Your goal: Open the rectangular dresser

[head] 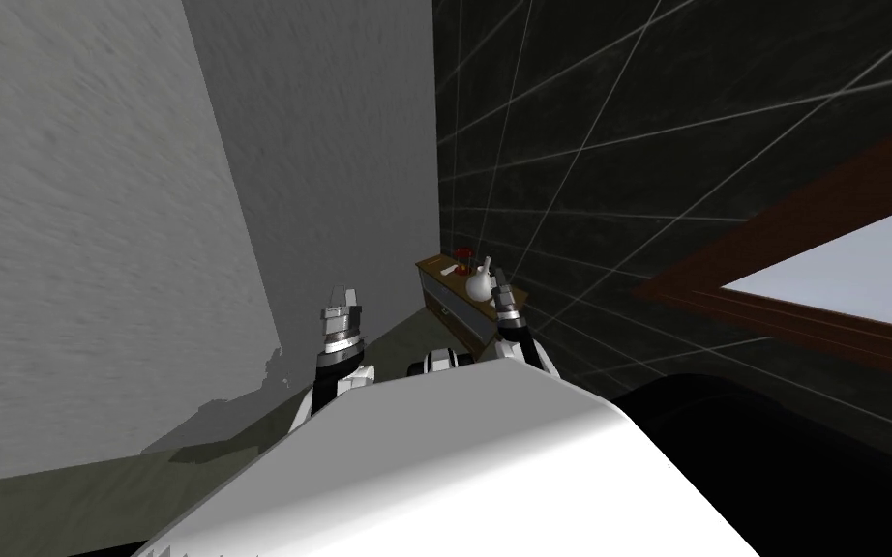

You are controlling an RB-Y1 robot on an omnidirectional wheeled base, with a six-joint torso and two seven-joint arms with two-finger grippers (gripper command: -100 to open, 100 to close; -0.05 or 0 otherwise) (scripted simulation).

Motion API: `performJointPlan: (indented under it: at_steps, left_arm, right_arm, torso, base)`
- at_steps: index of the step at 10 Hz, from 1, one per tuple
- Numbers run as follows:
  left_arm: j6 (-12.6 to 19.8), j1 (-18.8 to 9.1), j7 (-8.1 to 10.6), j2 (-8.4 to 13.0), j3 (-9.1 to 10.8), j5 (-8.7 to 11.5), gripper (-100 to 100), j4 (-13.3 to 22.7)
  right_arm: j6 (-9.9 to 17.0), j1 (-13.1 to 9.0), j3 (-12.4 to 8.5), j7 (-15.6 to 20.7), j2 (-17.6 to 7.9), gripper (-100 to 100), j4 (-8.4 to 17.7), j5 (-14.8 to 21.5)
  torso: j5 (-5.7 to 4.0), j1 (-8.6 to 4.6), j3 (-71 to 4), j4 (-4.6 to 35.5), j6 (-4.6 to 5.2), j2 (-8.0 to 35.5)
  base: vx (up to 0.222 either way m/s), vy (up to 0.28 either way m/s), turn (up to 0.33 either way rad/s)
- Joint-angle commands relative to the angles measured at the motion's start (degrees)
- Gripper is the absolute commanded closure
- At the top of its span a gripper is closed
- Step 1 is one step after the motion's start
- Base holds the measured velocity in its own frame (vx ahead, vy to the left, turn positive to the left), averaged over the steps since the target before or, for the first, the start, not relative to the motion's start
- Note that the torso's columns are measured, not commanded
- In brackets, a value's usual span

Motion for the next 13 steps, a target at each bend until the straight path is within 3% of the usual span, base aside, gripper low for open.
performJointPlan:
  at_steps: [1,3,5,12,13]
  left_arm:
    - [0.00,0.00,0.00,0.00,0.00,0.00,0,0.00]
    - [0.00,0.00,0.00,0.00,0.00,0.00,0,0.00]
    - [0.00,-0.01,0.00,0.00,0.00,0.00,0,0.00]
    - [0.00,-0.01,0.00,0.00,0.00,0.00,0,0.00]
    - [0.00,-0.02,0.00,0.00,-0.01,0.00,0,0.00]
  right_arm:
    - [-0.29,0.79,0.75,4.50,-3.57,-100,0.17,4.39]
    - [-0.36,1.06,1.06,7.02,-5.00,-100,0.23,6.43]
    - [-0.55,1.69,1.72,10.65,-7.97,-100,0.26,10.37]
    - [-0.89,2.75,2.86,20.04,-12.74,-100,0.21,18.78]
    - [-1.02,3.11,3.28,21.99,-14.43,-100,0.21,21.03]
  torso:
    - [0.01,0.05,0.04,0.04,-0.01,0.10]
    - [0.03,0.12,0.06,0.05,0.00,0.12]
    - [-0.02,-0.07,0.15,0.10,0.01,0.27]
    - [0.01,0.03,0.07,0.06,0.01,0.13]
    - [0.00,0.00,0.07,0.05,-0.01,0.14]
  base:
    - [0.117,0.039,-0.241]
    - [0.111,0.054,-0.191]
    - [0.092,0.027,-0.234]
    - [0.060,0.050,-0.170]
    - [0.064,0.072,-0.220]
